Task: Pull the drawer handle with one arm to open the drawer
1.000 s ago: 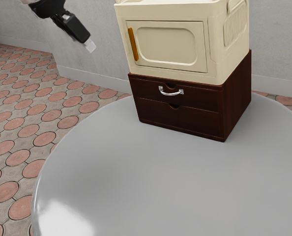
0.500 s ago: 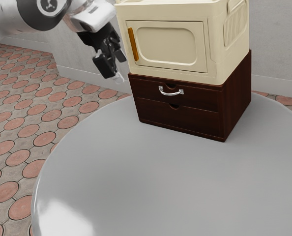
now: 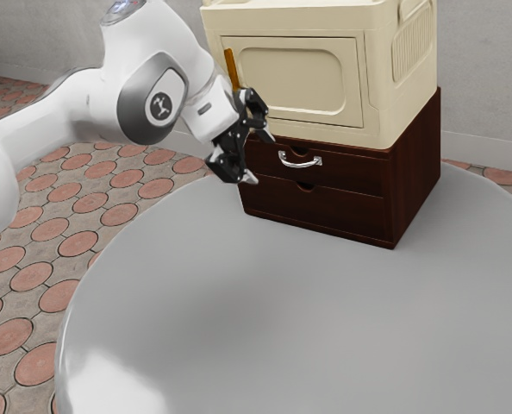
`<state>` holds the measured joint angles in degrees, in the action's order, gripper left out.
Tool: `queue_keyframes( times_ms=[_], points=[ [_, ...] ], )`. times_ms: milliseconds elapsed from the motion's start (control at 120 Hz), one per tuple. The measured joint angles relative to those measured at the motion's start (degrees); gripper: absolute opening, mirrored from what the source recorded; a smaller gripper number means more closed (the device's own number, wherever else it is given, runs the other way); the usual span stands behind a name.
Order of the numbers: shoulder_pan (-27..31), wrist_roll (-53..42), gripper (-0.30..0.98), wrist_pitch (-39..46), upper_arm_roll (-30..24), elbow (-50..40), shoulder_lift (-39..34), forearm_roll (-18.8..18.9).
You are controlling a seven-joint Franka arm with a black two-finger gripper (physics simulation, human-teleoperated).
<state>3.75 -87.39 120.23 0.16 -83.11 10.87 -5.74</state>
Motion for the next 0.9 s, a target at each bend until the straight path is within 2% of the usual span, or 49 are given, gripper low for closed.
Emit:
queue_keyframes(
  times_ms=[167, 333, 558, 900],
  points=[
    [0.03, -3.12, 0.55, 10.71, 0.0, -0.55, 3.77, 0.04],
    [0.03, -5.18, 0.43, 16.79, 0.01, -0.61, 4.89, -0.15],
    [0.63, -6.52, 0.33, 19.89, 0.67, -2.05, 4.8, -0.3],
    [0.74, -7.41, 0.29, 21.1, 1.07, -5.61, 4.08, -0.11]
  ],
)
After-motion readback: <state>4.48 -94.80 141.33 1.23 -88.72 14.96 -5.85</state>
